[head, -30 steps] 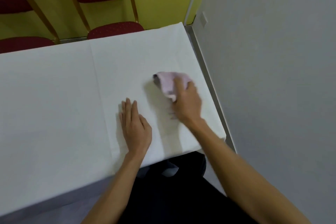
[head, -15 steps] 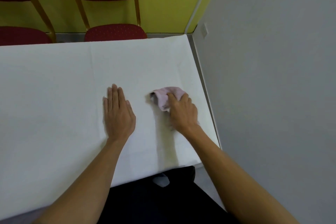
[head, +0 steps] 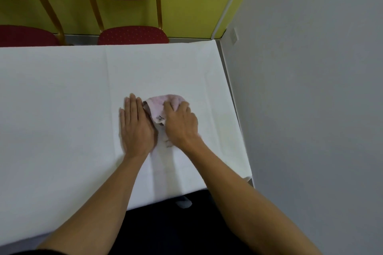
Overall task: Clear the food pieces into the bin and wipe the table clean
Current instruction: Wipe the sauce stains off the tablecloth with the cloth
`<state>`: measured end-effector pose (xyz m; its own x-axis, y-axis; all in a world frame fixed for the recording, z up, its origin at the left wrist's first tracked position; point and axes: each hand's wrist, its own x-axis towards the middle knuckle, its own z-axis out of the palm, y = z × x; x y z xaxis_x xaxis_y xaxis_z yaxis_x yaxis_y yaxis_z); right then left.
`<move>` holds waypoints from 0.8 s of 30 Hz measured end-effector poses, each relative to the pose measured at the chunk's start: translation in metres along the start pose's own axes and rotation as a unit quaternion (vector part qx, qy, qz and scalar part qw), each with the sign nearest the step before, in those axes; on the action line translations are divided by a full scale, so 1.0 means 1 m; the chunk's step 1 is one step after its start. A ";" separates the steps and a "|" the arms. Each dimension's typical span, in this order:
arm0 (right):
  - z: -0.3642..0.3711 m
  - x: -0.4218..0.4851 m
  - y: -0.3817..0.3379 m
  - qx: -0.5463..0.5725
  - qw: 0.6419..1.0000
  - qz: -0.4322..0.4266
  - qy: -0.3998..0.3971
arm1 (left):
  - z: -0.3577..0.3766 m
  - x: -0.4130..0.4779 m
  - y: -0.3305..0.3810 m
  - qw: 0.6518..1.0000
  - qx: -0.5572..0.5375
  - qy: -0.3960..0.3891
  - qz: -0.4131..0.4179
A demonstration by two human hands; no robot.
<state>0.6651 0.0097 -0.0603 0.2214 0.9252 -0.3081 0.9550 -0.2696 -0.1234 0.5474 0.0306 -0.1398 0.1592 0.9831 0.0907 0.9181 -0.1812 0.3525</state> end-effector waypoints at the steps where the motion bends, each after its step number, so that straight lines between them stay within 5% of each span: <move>1: 0.000 0.001 0.007 -0.015 1.000 0.004 0.003 | 0.000 -0.001 -0.001 1.000 0.003 0.002 0.003; 7: -0.017 -0.006 0.114 -0.055 0.990 0.129 -0.025 | 0.000 -0.002 -0.002 1.000 0.006 -0.008 0.009; 12: -0.031 -0.009 0.129 -0.114 0.984 0.128 -0.038 | -0.001 -0.001 -0.002 1.000 0.000 -0.017 0.004; 19: -0.038 -0.004 0.155 -0.026 0.968 0.230 0.093 | -0.002 0.004 0.014 0.998 -0.015 -0.038 -0.048; 24: -0.009 -0.021 0.083 0.041 0.993 0.111 0.022 | 0.008 0.009 0.075 0.996 -0.053 -0.075 -0.018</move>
<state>0.7419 -0.0300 -0.0553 0.4345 0.8509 -0.2953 0.8630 -0.4872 -0.1338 0.6211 0.0260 -0.1202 0.1877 0.9803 -0.0613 0.8818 -0.1407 0.4502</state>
